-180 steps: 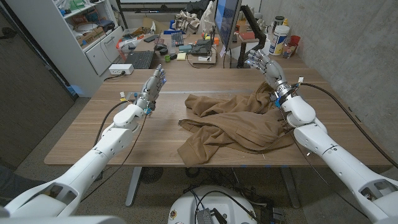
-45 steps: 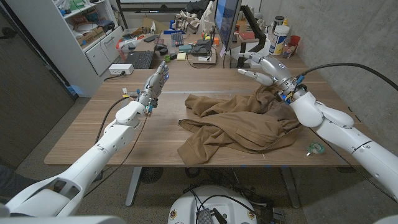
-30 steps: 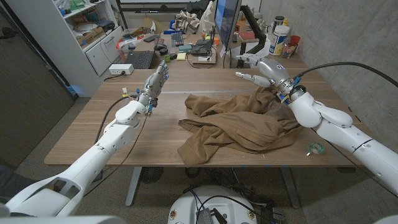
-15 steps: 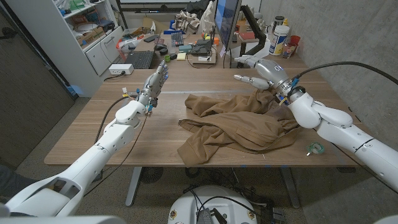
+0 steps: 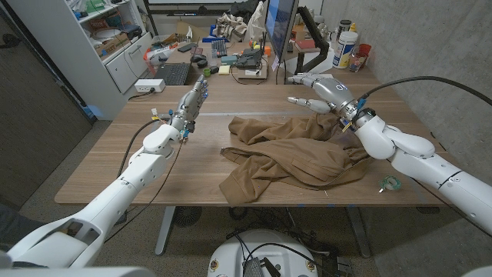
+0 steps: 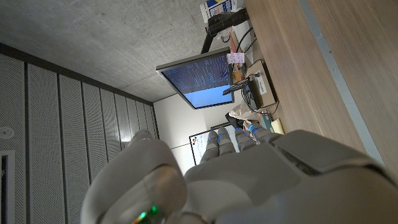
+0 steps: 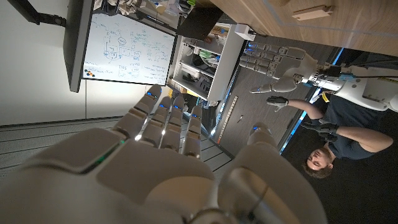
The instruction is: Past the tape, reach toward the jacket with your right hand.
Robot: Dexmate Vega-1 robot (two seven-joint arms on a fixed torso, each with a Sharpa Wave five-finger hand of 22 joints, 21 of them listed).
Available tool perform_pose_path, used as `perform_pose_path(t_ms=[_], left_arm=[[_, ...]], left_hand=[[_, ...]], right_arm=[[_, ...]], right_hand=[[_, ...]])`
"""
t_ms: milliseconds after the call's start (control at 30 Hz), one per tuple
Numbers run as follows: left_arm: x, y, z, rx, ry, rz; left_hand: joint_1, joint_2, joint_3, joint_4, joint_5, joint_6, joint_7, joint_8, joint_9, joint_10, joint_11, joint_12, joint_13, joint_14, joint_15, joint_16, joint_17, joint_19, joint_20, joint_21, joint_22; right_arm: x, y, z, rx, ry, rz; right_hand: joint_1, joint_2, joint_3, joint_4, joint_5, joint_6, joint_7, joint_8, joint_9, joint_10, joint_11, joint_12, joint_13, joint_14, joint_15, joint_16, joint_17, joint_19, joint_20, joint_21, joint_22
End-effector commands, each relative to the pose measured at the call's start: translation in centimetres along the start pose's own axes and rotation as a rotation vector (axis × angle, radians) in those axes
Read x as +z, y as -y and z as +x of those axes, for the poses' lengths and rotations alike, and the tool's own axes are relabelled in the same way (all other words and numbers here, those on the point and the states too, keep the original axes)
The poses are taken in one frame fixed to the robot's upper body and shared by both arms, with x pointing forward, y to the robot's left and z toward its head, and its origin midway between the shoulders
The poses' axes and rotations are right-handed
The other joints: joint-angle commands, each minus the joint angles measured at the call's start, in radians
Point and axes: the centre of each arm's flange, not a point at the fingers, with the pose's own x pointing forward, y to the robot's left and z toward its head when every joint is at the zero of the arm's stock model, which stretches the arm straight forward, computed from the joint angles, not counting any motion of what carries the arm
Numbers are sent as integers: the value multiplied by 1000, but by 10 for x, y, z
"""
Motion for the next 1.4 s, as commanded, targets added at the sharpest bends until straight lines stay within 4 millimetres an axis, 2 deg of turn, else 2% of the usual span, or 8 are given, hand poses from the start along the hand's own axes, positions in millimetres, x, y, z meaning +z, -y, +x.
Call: perform_pose_path(t_ms=[33, 433, 600, 800, 967, 1100, 1400], left_arm=[[1, -2, 1, 4, -9, 16], [5, -4, 0, 9, 8, 7], [5, -5, -2, 11, 9, 8], [6, -6, -3, 12, 9, 10], [7, -6, -3, 11, 11, 9], [7, -6, -3, 7, 12, 7], [9, -7, -3, 3, 11, 17]], left_hand=[[1, 11, -4, 2, -1, 3, 4, 1, 3, -8, 0, -1, 2, -8, -3, 1, 2, -10, -15, -1, 3], [1, 13, -6, 2, -1, 4, 4, 1, 3, -7, -1, 0, 2, -9, -4, 1, 2, -11, -14, -1, 3], [2, 13, -7, 1, -2, 5, 4, 1, 3, -7, -3, 0, 2, -8, -4, 1, 2, -12, -12, -1, 3], [2, 14, -8, 1, -2, 5, 4, 1, 3, -8, -2, -1, 2, -9, -4, 1, 2, -13, -11, -2, 3], [2, 14, -9, 1, -2, 6, 3, 1, 3, -9, -2, -1, 2, -8, -5, 1, 2, -14, -10, -2, 4], [3, 15, -10, 1, -2, 7, 3, 1, 3, -8, -2, -1, 2, -9, -4, 1, 2, -13, -10, -2, 4], [3, 15, -12, 1, -2, 8, 4, 1, 3, -8, -2, -1, 2, -10, -4, 1, 2, -14, -9, -2, 4]], right_arm=[[-3, -13, -4, 53, -22, -3], [-2, -20, -7, 88, -28, -13], [-1, -23, -6, 102, -26, -18], [-1, -26, -4, 112, -25, -30], [0, -27, -4, 124, -28, -43], [-1, -29, -4, 136, -30, -49], [0, -31, -6, 157, -39, -65]], right_hand=[[-7, 1, -6, -1, 5, -1, -7, -1, 4, 2, -10, -5, 3, -5, -12, 1, 5, -2, 4, -2, 2], [-8, 2, -7, -1, 7, -12, -12, -5, 5, 3, -9, -5, 3, -6, -11, 2, 4, -5, 6, -4, 2], [-6, 14, -3, 1, 9, -23, -33, -9, 5, 5, -13, -5, 3, -4, -12, 2, 5, -4, 7, -5, 2], [-5, 17, -2, 1, 10, -21, -34, -8, 5, 6, -16, -5, 3, -4, -12, 3, 5, -5, 7, -5, 2], [-6, 20, -2, 2, 11, -14, -25, -4, 5, 8, -18, -5, 3, -3, -11, 3, 5, -10, 7, -7, 2], [-7, 21, -3, 2, 11, -4, -31, -1, 4, 12, -34, -4, 3, -2, -12, 3, 4, -11, 6, -8, 3], [-7, 21, -4, 1, 12, -2, -32, -1, 4, 11, -34, -5, 3, -1, -13, 3, 4, -15, 7, -9, 3]])
